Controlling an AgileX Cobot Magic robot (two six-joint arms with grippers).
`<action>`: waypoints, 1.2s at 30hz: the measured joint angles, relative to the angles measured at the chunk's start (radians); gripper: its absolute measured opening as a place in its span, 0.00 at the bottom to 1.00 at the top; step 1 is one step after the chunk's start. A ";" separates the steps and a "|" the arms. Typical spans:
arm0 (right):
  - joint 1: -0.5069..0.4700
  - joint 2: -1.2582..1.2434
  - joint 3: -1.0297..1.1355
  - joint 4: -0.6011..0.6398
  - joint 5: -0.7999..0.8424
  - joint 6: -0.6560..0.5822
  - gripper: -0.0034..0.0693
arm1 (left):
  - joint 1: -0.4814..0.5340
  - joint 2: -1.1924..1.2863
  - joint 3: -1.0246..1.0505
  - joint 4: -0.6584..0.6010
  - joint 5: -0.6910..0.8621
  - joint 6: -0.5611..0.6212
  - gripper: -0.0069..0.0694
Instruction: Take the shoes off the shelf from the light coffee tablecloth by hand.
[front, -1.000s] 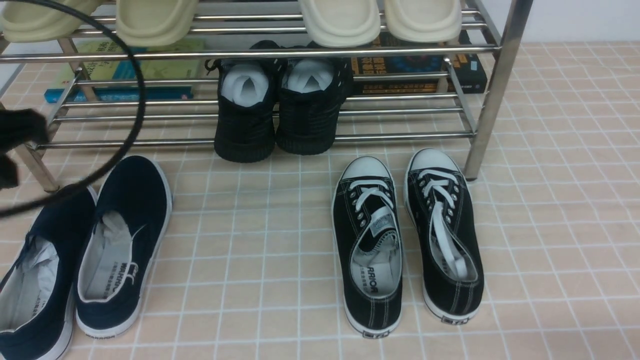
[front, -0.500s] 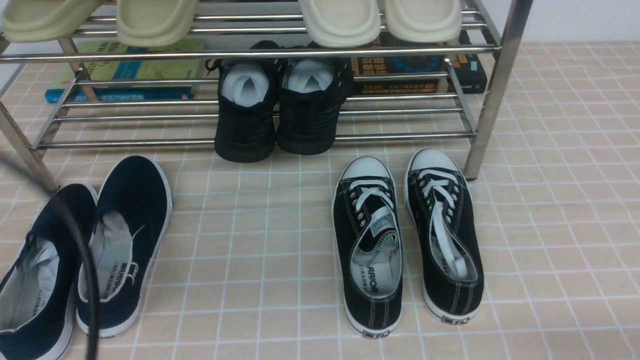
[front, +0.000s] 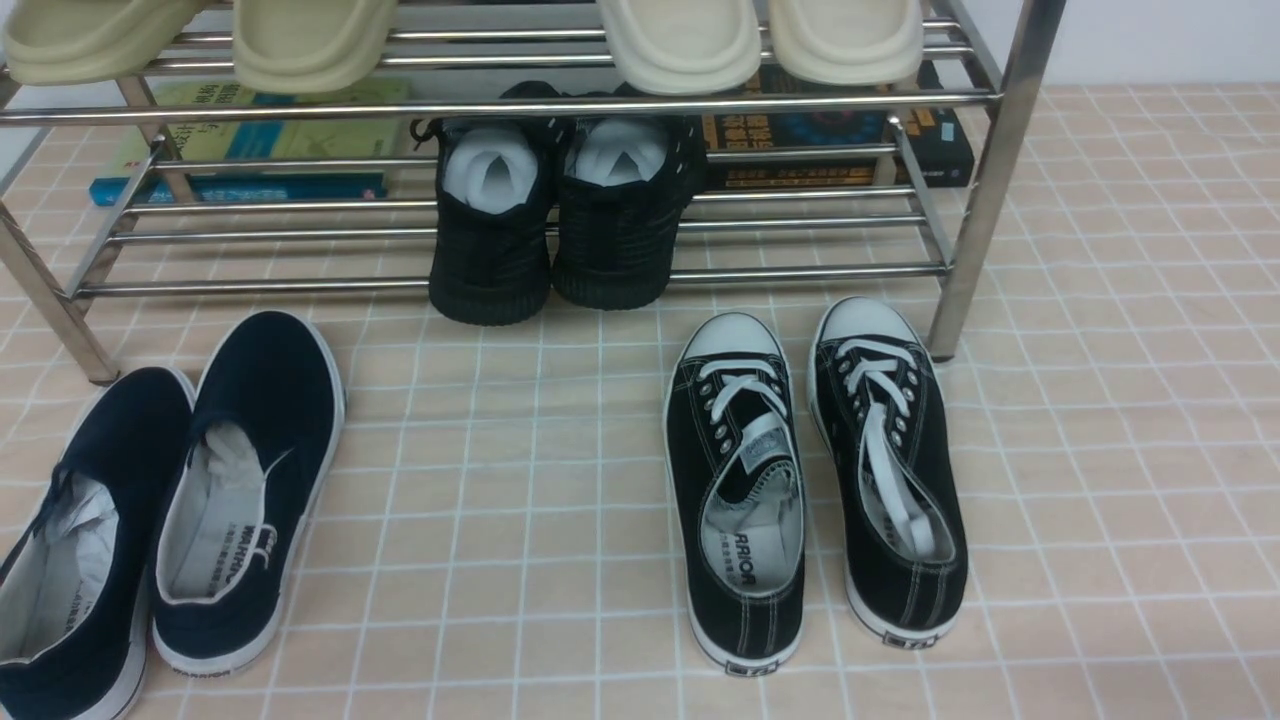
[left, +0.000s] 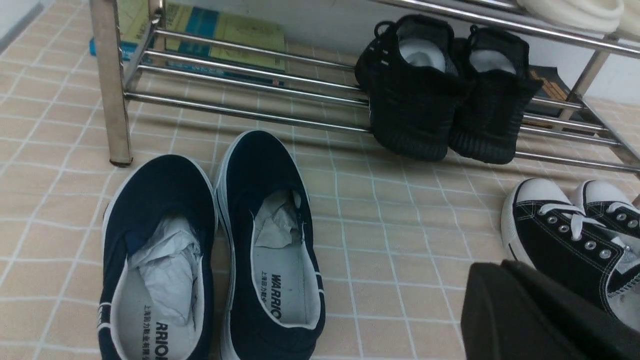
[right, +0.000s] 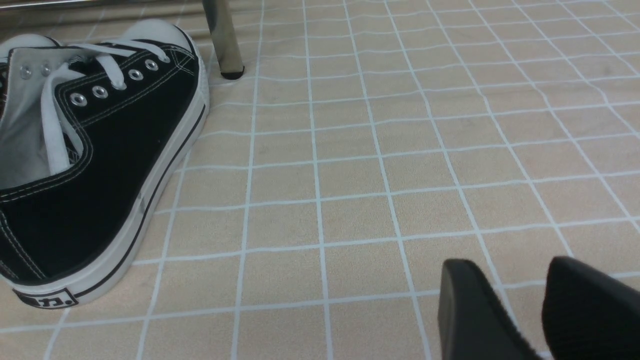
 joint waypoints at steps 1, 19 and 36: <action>0.000 0.000 0.000 0.000 0.000 0.000 0.38 | 0.000 -0.001 0.004 0.001 0.000 0.000 0.10; 0.000 0.000 0.000 0.000 0.000 0.000 0.38 | 0.000 -0.001 0.074 0.076 -0.062 0.000 0.12; 0.000 0.000 0.000 0.000 0.000 0.000 0.38 | 0.000 -0.081 0.467 0.329 -0.314 -0.197 0.13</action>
